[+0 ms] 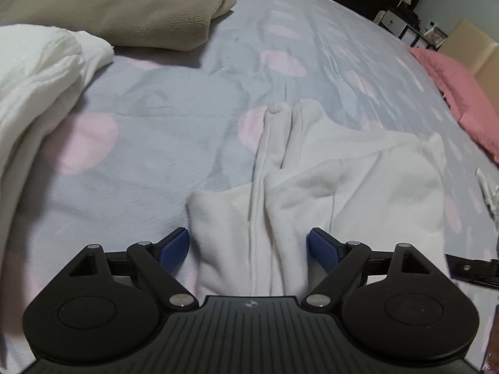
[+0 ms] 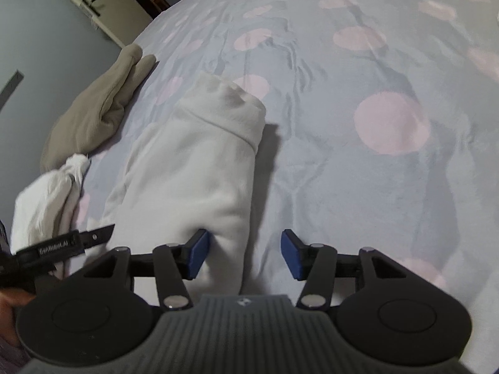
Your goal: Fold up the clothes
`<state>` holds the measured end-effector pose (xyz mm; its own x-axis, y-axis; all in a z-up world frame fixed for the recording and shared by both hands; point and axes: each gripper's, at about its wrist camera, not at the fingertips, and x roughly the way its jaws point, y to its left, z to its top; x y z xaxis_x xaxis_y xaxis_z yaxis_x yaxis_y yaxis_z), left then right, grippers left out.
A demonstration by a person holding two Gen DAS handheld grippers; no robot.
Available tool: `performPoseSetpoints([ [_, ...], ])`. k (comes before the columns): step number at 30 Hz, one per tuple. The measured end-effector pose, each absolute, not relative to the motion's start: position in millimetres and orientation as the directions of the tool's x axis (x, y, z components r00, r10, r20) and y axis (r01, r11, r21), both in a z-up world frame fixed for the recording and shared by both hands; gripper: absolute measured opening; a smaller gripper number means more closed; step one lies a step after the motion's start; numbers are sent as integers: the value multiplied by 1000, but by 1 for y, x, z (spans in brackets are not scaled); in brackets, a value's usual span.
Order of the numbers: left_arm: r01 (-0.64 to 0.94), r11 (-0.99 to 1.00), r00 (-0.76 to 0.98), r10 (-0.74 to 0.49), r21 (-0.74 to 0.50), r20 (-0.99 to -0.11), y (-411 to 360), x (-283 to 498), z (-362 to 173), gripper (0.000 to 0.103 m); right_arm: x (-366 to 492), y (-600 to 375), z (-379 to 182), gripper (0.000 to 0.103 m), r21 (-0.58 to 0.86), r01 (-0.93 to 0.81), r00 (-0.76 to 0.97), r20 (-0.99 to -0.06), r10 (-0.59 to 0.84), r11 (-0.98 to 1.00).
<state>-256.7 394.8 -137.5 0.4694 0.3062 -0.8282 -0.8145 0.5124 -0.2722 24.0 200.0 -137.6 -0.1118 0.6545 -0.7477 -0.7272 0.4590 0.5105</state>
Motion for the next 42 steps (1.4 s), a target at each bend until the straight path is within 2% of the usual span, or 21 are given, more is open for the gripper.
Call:
performPoseSetpoints([
  [6, -770, 555, 521, 265, -313, -811, 398, -245, -140, 82, 30, 210, -148, 58, 558, -685, -133, -728, 673, 468],
  [9, -747, 588, 539, 260, -312, -801, 395, -239, -140, 74, 27, 217, -147, 57, 546, -702, -125, -726, 676, 457],
  [13, -723, 620, 556, 260, -305, -790, 390, -236, -137, 61, 23, 225, -147, 41, 542, -719, -127, -718, 684, 436],
  [15, -712, 631, 566, 255, -308, -784, 388, -236, -135, 55, 21, 228, -146, 41, 533, -728, -125, -722, 680, 432],
  [18, -716, 622, 563, 246, -317, -789, 390, -240, -134, 52, 23, 226, -146, 41, 543, -717, -133, -722, 679, 437],
  [20, -728, 605, 551, 240, -321, -799, 392, -243, -133, 54, 26, 223, -145, 41, 563, -695, -145, -719, 679, 447],
  [21, -735, 597, 546, 237, -323, -804, 394, -245, -132, 63, 28, 220, -144, 42, 573, -683, -153, -718, 679, 453],
  [23, -748, 573, 532, 218, -334, -818, 397, -249, -133, 71, 30, 215, -143, 49, 591, -662, -168, -716, 678, 461],
  [34, -732, 537, 579, 166, -419, -798, 402, -250, -134, 70, 27, 212, -146, 53, 647, -607, -225, -697, 681, 461],
  [36, -726, 486, 616, 144, -486, -775, 409, -258, -136, 71, 31, 211, -146, 60, 667, -590, -237, -682, 692, 455],
  [37, -721, 462, 633, 134, -517, -762, 412, -262, -137, 72, 34, 209, -148, 68, 682, -572, -247, -673, 697, 455],
  [38, -715, 454, 643, 125, -533, -756, 414, -263, -138, 73, 35, 209, -150, 72, 696, -555, -260, -665, 700, 455],
  [40, -703, 445, 657, 107, -555, -746, 416, -265, -139, 75, 36, 208, -155, 72, 720, -526, -286, -651, 703, 453],
  [42, -699, 494, 638, 105, -517, -763, 412, -257, -137, 76, 31, 211, -154, 73, 707, -551, -286, -659, 696, 443],
])
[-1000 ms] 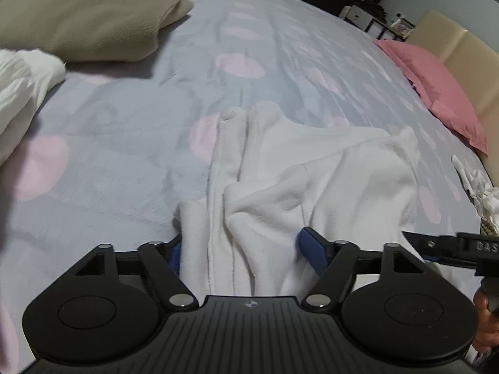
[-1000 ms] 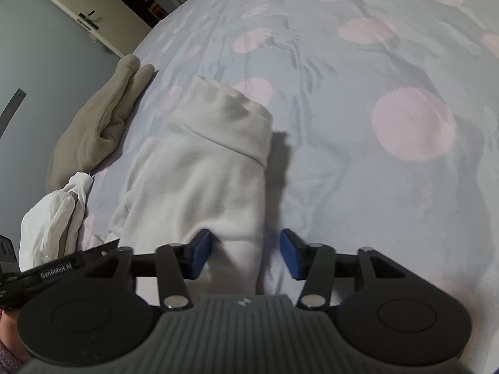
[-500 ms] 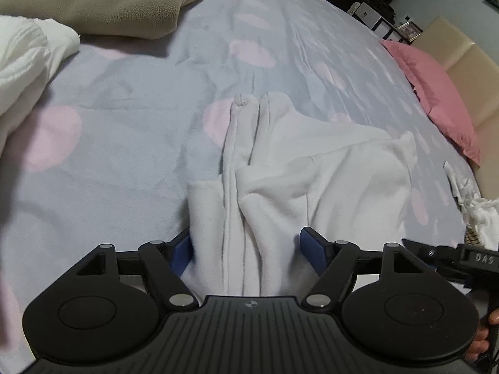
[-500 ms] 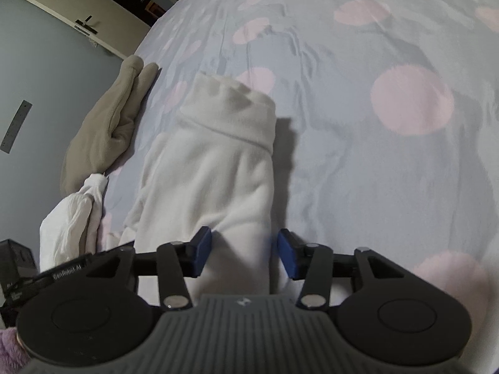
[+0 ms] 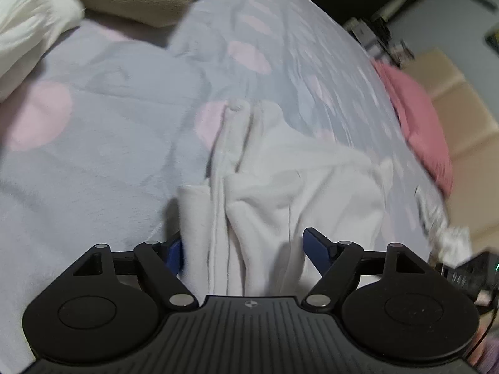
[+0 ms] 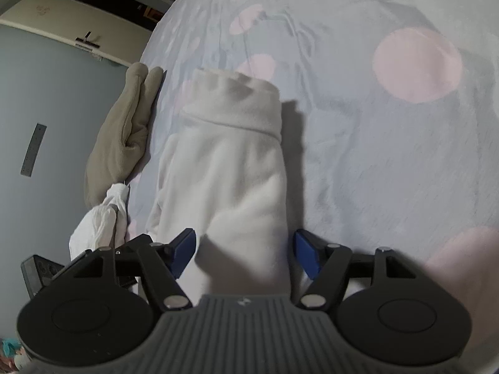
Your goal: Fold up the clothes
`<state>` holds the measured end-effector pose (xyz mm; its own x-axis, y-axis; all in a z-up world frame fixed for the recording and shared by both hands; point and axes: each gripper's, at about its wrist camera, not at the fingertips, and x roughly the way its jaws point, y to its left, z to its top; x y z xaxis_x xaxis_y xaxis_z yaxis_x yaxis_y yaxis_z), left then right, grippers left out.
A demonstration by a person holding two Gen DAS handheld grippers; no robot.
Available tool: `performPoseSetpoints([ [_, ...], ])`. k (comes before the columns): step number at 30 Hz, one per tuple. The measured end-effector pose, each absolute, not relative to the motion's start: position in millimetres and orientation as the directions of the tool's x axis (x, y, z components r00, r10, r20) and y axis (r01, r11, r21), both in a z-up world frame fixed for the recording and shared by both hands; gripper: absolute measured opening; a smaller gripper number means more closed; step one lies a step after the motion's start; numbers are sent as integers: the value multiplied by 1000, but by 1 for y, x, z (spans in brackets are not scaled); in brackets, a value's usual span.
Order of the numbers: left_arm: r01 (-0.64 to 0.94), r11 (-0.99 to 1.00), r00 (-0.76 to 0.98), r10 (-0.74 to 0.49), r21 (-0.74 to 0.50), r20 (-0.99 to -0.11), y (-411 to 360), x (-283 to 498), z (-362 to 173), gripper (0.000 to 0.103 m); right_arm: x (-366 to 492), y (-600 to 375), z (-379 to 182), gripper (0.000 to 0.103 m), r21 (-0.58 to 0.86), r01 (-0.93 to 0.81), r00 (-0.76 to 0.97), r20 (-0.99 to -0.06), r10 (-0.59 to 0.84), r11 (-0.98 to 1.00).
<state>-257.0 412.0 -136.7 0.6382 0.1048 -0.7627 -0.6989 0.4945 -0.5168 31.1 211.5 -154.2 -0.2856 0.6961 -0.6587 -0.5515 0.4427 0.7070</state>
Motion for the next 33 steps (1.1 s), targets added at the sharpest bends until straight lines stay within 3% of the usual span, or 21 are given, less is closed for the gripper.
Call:
performPoseSetpoints([
  [6, -683, 578, 607, 108, -447, -787, 402, -245, -135, 79, 18, 222, -152, 72, 645, -646, -259, -689, 676, 409],
  [10, -669, 653, 570, 144, -355, -809, 390, -238, -136, 77, 16, 224, -153, 61, 616, -675, -242, -705, 667, 407],
  [16, -645, 685, 586, 158, -339, -795, 383, -237, -130, 51, 12, 224, -151, 47, 589, -702, -219, -714, 665, 400],
  [21, -636, 701, 595, 180, -323, -783, 377, -236, -128, 40, 9, 225, -147, 41, 573, -715, -205, -719, 664, 401],
  [33, -647, 696, 613, 229, -313, -756, 370, -243, -107, 27, -2, 221, -123, 31, 544, -744, -168, -713, 680, 387],
])
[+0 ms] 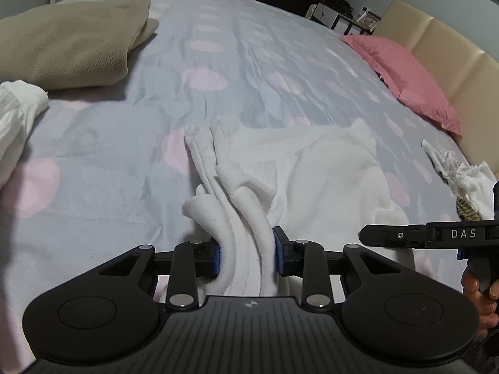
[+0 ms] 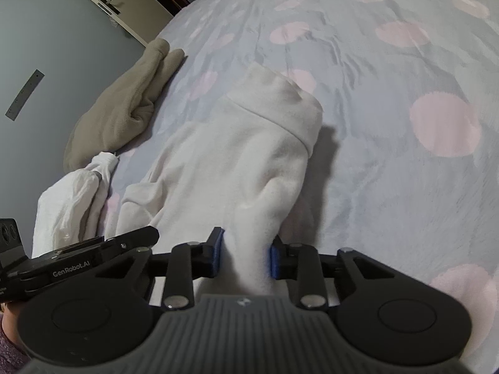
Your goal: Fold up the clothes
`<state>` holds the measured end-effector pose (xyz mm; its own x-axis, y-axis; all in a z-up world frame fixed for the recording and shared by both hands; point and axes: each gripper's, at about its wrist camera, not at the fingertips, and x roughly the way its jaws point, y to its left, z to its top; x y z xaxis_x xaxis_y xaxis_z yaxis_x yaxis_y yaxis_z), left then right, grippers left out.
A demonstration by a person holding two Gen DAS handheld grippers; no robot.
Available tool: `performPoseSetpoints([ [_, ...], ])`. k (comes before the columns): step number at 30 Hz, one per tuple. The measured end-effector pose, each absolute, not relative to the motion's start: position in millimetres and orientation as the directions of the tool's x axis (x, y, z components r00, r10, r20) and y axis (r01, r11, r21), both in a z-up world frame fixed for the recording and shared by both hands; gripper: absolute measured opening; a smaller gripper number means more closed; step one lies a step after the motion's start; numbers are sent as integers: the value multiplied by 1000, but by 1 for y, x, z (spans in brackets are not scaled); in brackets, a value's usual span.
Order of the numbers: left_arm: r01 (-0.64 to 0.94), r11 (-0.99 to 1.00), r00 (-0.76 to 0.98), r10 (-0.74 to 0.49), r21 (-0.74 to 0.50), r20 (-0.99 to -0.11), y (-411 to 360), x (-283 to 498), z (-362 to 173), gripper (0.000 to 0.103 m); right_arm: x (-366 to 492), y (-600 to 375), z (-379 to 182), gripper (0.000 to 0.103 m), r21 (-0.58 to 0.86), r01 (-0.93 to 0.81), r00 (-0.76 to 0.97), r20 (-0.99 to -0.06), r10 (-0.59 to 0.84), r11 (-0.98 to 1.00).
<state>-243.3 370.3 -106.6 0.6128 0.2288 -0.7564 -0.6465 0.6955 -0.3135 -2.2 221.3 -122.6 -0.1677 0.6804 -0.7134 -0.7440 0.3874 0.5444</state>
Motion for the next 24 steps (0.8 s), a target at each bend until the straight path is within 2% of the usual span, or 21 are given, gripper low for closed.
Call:
performPoseSetpoints([
  [14, -635, 699, 690, 321, -329, -649, 357, -283, -40, 27, -28, 206, -58, 28, 552, -779, -150, -626, 765, 299],
  [24, -643, 704, 708, 396, -302, -584, 390, -351, 48, 27, -76, 238, 20, 28, 592, -796, -231, -490, 841, 127],
])
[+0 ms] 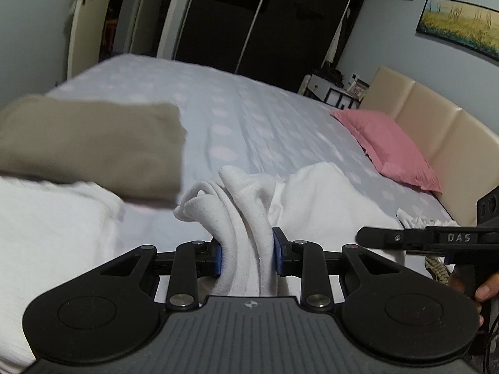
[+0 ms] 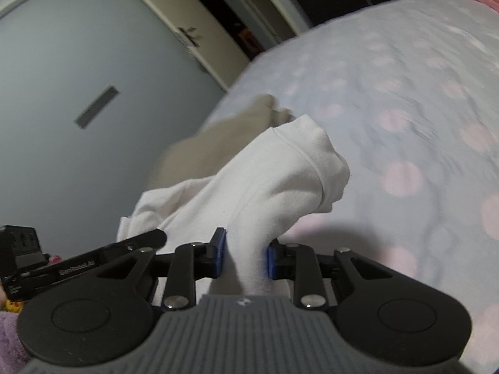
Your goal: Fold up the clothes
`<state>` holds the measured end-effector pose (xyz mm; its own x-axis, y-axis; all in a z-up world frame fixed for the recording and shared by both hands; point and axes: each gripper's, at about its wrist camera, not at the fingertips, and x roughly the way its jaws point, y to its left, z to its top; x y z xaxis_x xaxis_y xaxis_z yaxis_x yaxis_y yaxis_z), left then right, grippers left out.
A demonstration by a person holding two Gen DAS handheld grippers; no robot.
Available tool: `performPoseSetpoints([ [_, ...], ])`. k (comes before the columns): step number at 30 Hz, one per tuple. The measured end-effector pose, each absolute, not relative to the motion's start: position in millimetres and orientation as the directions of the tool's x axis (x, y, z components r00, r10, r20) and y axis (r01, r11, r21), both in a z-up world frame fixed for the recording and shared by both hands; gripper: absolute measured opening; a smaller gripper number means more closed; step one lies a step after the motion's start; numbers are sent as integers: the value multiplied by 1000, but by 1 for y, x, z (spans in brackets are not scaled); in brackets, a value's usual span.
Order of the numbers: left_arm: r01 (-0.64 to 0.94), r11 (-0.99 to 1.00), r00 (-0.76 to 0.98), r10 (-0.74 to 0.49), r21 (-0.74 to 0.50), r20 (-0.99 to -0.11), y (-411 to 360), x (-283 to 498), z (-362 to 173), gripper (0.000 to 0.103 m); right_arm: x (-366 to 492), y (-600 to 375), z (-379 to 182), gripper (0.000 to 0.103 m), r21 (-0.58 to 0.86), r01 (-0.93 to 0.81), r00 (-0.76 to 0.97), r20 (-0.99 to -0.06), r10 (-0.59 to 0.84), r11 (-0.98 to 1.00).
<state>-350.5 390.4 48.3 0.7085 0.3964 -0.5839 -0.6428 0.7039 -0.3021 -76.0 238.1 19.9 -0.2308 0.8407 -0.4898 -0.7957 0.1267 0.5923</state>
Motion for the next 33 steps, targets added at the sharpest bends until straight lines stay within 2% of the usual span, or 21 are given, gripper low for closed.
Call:
performPoseSetpoints([
  [9, -719, 655, 654, 521, -233, -549, 443, -435, 109, 27, -156, 318, 71, 28, 587, -807, -342, -387, 856, -56],
  [15, -769, 598, 608, 576, -225, -547, 477, -487, 111, 27, -207, 374, 70, 28, 584, -798, -422, -365, 830, -149],
  [23, -799, 565, 555, 567, -203, -608, 518, -518, 69, 27, -254, 422, 31, 28, 558, -810, -455, -401, 795, -181],
  [33, -826, 530, 488, 504, -192, -712, 551, -526, -19, 27, -266, 451, -52, 28, 557, -824, -450, -534, 716, -103],
])
